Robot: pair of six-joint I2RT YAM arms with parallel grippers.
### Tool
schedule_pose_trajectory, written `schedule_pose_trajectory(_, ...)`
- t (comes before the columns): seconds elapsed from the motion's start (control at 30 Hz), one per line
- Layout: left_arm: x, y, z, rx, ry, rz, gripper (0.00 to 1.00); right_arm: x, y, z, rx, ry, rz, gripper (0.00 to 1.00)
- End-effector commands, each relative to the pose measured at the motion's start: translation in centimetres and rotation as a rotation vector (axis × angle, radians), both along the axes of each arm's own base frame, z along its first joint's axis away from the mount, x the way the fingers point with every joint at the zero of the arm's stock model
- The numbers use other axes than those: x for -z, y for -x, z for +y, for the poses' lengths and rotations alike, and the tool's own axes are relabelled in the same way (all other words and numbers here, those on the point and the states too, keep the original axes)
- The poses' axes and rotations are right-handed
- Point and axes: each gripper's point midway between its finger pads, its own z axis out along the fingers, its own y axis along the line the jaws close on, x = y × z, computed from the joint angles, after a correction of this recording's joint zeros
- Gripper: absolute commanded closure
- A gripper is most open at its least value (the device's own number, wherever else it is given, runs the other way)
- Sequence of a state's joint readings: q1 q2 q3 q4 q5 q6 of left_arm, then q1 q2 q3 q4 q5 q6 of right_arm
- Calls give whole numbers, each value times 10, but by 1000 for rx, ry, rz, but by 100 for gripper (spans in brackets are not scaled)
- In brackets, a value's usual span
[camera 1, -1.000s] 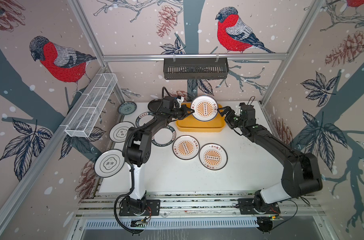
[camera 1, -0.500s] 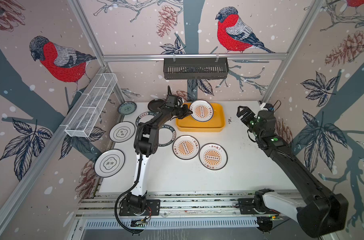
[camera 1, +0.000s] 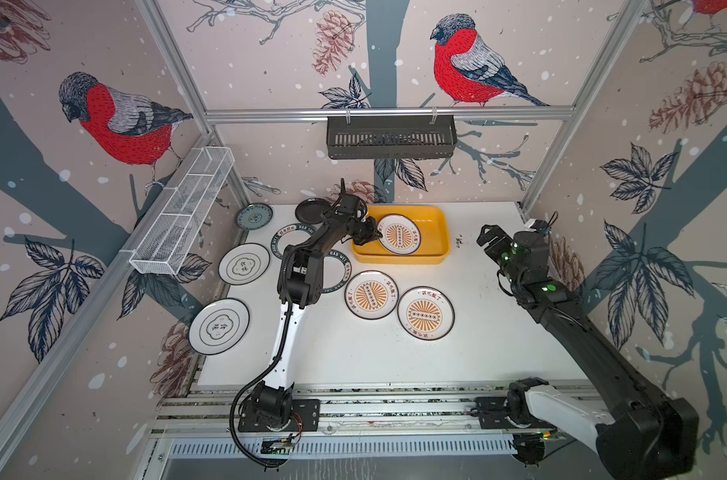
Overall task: Place the plates into the plastic bin on the countertop
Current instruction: 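Lower the plate into the bin with the left gripper while the right arm moves away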
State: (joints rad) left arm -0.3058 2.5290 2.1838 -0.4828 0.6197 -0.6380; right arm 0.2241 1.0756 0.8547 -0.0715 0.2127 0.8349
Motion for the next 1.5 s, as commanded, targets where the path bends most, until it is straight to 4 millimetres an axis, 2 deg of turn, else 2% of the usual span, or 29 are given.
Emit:
schedule_pose_trajectory(0.0, 12, 2, 6, -4, -49, 16, 100, 4, -1, 0, 1, 14, -7, 0)
schedule_pose_trajectory(0.3, 21, 0, 9, -19, -68, 25, 66, 13, 0, -3, 10, 29, 15, 0)
schedule_pose_trajectory(0.4, 20, -1, 9, -25, -69, 21, 61, 17, 1, -3, 13, 31, 28, 0)
schedule_pose_trajectory(0.53, 11, -5, 9, -32, -68, -9, 49, 20, 2, -4, 16, 33, 35, 0)
schedule_pose_trajectory(0.67, -21, -15, 4, -33, -34, -105, 36, 24, 4, -4, 8, 49, 42, 0)
schedule_pose_trajectory(0.87, -97, -20, 0, -42, -14, -333, 24, 37, 8, 0, -28, 67, 70, 0)
schedule_pose_trajectory(0.97, -125, -16, 5, -46, -16, -413, 20, 43, 10, 5, -66, 77, 84, 0)
schedule_pose_trajectory(1.07, -155, 1, 6, -39, 11, -484, 15, 53, 13, 8, -94, 89, 120, 0)
schedule_pose_trajectory(1.17, -179, 30, 4, -33, 54, -533, 4, 64, 17, 12, -129, 98, 155, 0)
schedule_pose_trajectory(1.3, -199, 83, -8, -40, 129, -561, 3, 76, 24, 23, -198, 81, 184, 0)
schedule_pose_trajectory(1.47, -208, 161, -32, -69, 200, -565, 3, 94, 32, 39, -300, 44, 219, 0)
